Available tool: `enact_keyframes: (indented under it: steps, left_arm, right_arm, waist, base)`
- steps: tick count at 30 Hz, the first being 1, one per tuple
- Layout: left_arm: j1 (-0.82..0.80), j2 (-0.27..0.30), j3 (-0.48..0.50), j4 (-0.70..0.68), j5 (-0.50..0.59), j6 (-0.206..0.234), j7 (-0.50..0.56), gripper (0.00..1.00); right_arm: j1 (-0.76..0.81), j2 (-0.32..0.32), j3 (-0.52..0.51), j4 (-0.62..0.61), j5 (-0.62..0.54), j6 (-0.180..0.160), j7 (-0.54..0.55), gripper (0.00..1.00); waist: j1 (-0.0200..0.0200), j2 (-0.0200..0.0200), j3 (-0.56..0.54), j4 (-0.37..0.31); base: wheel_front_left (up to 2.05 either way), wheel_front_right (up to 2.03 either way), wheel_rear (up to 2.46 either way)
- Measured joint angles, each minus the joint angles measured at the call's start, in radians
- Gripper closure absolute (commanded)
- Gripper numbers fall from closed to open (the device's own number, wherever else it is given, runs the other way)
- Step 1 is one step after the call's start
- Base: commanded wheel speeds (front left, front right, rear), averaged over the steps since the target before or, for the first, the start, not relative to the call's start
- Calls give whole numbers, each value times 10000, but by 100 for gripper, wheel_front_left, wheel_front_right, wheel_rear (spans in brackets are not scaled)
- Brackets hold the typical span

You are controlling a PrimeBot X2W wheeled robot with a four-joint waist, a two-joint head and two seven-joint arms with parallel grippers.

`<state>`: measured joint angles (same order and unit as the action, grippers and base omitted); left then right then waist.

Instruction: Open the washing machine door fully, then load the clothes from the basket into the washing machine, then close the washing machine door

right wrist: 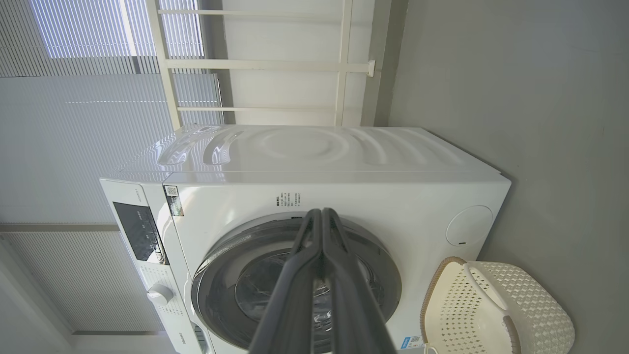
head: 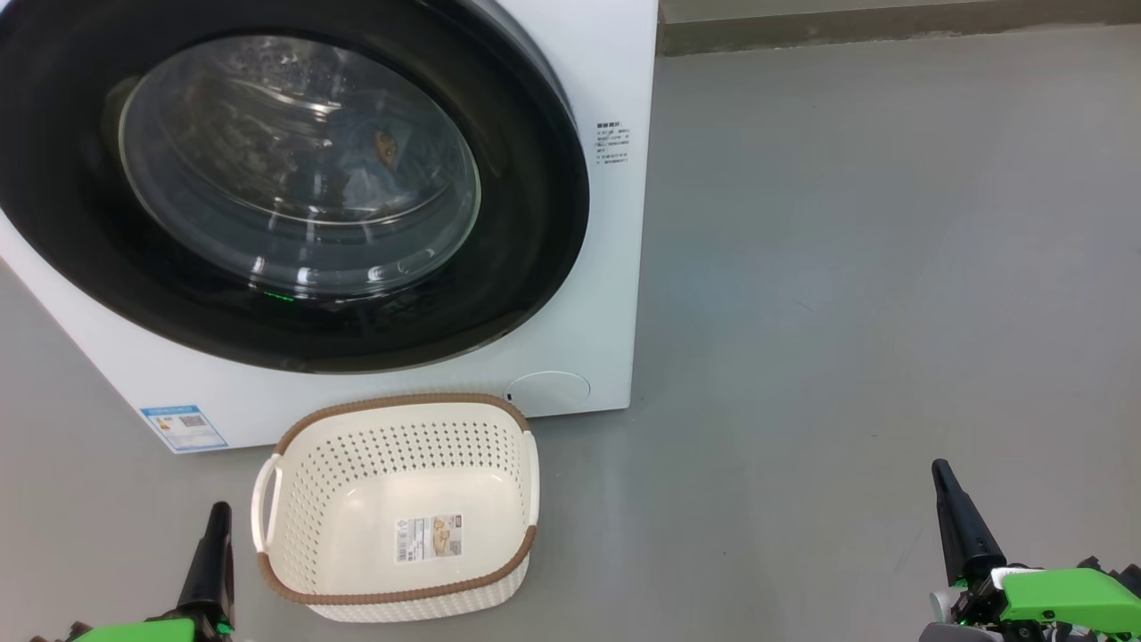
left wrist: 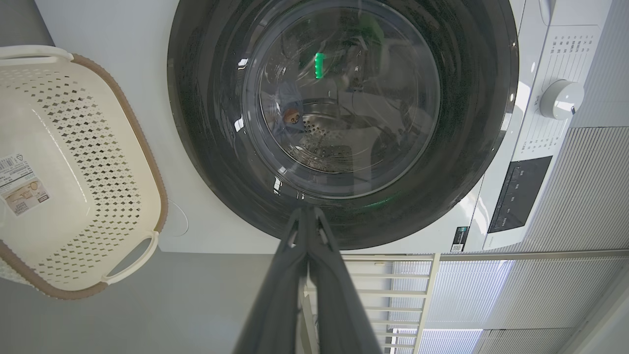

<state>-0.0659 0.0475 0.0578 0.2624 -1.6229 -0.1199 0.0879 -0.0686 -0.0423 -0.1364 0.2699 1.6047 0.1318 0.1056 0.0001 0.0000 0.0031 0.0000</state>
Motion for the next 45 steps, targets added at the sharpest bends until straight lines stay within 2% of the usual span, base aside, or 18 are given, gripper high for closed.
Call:
enact_keyframes:
  steps: [45]
  left_arm:
    - [-2,-17,81,4,8,0,88,100]
  right_arm:
    - [0,0,-4,0,0,0,0,100]
  waist:
    - [0,0,0,0]
  base:
    - [0,0,0]
